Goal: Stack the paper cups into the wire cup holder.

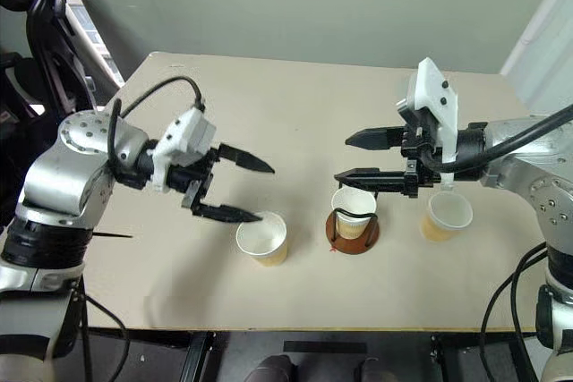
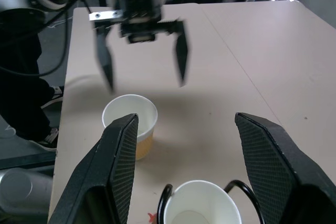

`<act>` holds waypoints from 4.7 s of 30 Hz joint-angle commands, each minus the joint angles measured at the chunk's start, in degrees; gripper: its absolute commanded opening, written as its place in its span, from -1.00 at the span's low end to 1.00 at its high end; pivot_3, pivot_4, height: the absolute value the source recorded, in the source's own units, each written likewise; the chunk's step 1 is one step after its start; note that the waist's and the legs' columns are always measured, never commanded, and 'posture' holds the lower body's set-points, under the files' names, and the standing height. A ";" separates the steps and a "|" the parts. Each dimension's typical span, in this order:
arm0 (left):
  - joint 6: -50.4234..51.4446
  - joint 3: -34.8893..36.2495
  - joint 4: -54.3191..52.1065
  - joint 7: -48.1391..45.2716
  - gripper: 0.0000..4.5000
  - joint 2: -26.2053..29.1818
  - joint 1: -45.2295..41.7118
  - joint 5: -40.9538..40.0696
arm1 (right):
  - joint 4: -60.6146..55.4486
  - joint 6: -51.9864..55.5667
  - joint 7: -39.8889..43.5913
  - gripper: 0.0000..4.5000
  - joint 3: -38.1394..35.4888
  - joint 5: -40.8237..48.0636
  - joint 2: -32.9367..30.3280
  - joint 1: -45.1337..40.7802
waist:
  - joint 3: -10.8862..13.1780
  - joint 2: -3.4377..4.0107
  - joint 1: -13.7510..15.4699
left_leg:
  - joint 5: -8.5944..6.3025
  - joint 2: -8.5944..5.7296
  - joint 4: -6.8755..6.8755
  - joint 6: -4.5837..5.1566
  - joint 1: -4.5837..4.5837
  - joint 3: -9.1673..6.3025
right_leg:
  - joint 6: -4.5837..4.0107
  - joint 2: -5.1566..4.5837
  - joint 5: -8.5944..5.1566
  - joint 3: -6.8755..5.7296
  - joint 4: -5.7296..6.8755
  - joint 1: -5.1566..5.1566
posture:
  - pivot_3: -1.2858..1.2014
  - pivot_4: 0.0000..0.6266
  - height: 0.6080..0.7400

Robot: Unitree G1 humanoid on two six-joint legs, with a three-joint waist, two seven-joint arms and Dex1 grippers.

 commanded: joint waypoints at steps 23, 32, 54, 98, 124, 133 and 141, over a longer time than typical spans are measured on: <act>-6.62 -2.60 -9.49 -3.73 1.00 8.73 5.68 -0.07 | -5.22 -22.08 9.21 0.29 -2.41 -5.72 -6.88 16.54 | 0.00 -0.01 -0.28 | -0.02 0.00 -0.04 0.02 0.02 0.01 | -0.02 -0.03 -0.01 0.02 0.14 0.02 | 0.03 -0.52 1.00; -10.83 -3.86 -8.76 -2.95 1.00 8.37 7.79 2.89 | -6.18 -22.83 11.08 0.29 -2.90 -5.02 -7.33 18.52 | 0.00 -0.01 -0.37 | -0.04 0.00 -0.04 0.03 0.02 0.02 | -0.03 -0.03 -0.01 0.02 0.14 0.02 | 0.03 -0.52 1.00; -17.85 -5.70 -2.80 0.76 -0.28 3.25 10.44 9.86 | -5.92 -21.46 8.83 0.31 -4.76 -0.93 -7.38 18.13 | 0.00 -0.01 -0.43 | -0.05 0.00 -0.05 0.02 0.02 0.02 | -0.06 -0.04 -0.03 0.02 0.20 0.01 | 0.03 -0.52 1.00; -11.52 -6.35 9.68 -3.73 -0.99 -9.82 -20.73 -0.14 | 2.53 -21.50 9.00 0.31 -6.10 -9.15 -12.21 22.52 | 0.00 -0.01 0.03 | -0.08 -0.01 0.00 0.06 -0.06 0.05 | -0.01 -0.07 0.00 0.01 0.20 0.07 | 0.03 -0.52 1.00; -23.61 -21.65 23.09 -3.74 -0.99 -16.85 -30.67 -2.76 | -1.46 -21.05 6.00 0.31 -11.81 -9.17 -12.20 29.71 | 0.00 -0.01 0.23 | -0.11 -0.02 0.10 0.13 -0.13 0.11 | 0.12 -0.06 0.06 0.01 0.11 0.12 | 0.03 -0.52 1.00; -29.65 -25.93 25.18 -3.74 -0.99 -17.21 -30.54 -0.87 | -1.91 -21.14 5.32 0.31 -11.71 -9.25 -12.08 29.83 | 0.00 -0.01 0.30 | -0.12 -0.02 0.16 0.14 -0.16 0.12 | 0.16 -0.06 0.05 0.01 0.11 0.12 | 0.03 -0.52 1.00; -33.36 -26.80 27.90 -3.74 -0.99 -18.12 -30.68 1.25 | -2.29 -21.14 4.76 0.31 -11.75 -9.04 -12.05 29.96 | 0.00 -0.01 0.34 | -0.12 -0.02 0.18 0.16 -0.17 0.12 | 0.17 -0.06 0.05 0.01 0.11 0.12 | 0.03 -0.52 1.00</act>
